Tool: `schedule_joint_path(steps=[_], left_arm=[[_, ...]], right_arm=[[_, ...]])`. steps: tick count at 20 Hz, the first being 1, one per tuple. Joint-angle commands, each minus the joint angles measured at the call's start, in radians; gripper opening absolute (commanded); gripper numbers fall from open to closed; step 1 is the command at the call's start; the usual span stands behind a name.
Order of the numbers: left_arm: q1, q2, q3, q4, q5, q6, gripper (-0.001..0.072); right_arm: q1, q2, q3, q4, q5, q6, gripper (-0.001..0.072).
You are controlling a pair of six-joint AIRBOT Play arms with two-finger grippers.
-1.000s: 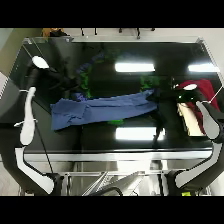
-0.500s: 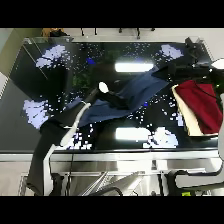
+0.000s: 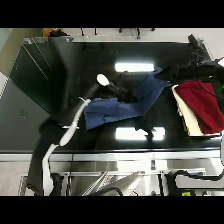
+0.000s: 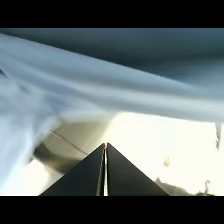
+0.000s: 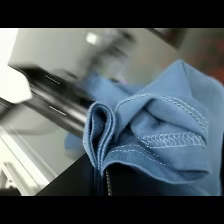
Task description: Fold the shirts.
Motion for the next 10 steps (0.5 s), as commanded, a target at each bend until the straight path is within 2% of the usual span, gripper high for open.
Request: schedule_joint_path(steps=[1,5,10], left_arm=[[0.145,0.224,-0.008,-0.025,-0.239,0.061,0.0015],[0.352,0.573,-0.009,-0.023,-0.23,0.069,0.0016],[0.526,0.816,-0.009,-0.013,-0.241,0.069,0.0017]], right_arm=[[0.082,-0.007,-0.045,-0.043,-0.016,0.015,0.0019],[0.323,-0.022,-0.104,-0.041,-0.2,0.014,0.0019],[0.697,-0.162,-0.104,-0.039,-0.557,-0.009,0.0021]])
